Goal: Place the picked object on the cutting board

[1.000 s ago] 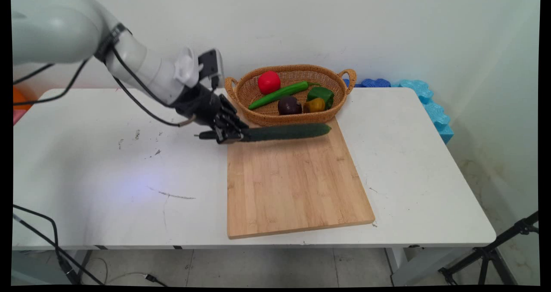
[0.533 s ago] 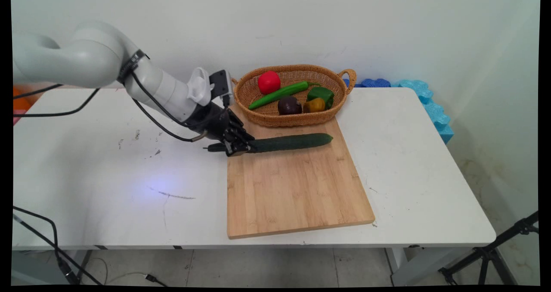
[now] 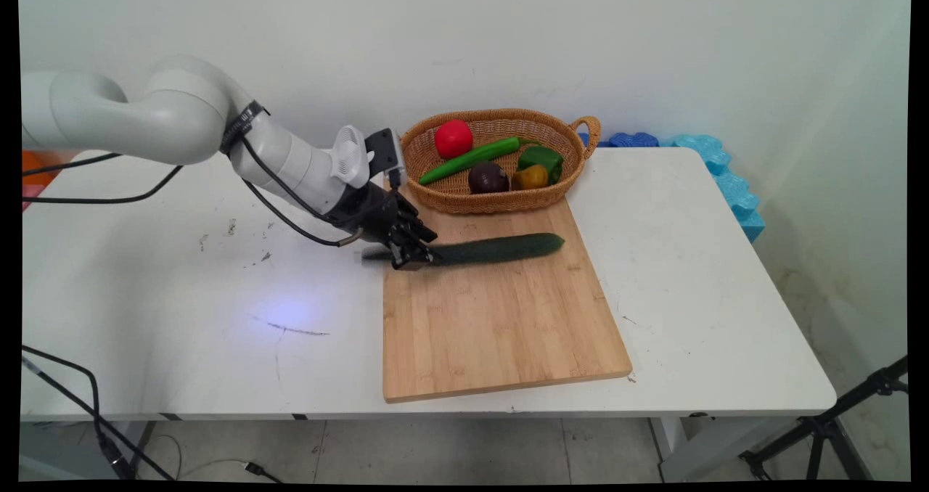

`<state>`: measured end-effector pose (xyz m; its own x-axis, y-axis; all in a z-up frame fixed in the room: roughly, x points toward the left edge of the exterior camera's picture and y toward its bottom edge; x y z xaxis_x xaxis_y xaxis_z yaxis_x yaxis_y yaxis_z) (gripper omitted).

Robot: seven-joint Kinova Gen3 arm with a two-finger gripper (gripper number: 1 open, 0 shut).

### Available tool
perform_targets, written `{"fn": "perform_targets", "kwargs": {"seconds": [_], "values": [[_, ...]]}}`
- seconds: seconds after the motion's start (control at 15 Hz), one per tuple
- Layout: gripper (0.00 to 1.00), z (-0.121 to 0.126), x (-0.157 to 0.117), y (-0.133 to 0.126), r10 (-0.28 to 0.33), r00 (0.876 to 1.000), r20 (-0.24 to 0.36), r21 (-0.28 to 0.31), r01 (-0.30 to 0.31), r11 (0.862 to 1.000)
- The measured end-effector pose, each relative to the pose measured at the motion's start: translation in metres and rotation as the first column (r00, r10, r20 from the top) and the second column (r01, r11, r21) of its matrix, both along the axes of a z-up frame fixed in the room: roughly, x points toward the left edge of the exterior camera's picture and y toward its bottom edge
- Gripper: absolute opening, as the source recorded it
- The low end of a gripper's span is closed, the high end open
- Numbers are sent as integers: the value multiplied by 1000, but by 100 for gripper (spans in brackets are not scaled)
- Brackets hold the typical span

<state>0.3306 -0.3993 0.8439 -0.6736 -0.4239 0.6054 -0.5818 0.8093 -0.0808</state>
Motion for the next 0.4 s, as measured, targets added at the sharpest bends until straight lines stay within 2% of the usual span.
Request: {"fn": "perform_targets", "kwargs": {"seconds": [0.27, 0.4], "values": [[100, 0, -4, -1, -2, 1000, -20, -9, 2, 1000], [100, 9, -7, 1, -4, 999, -42, -14, 3, 1000]]}}
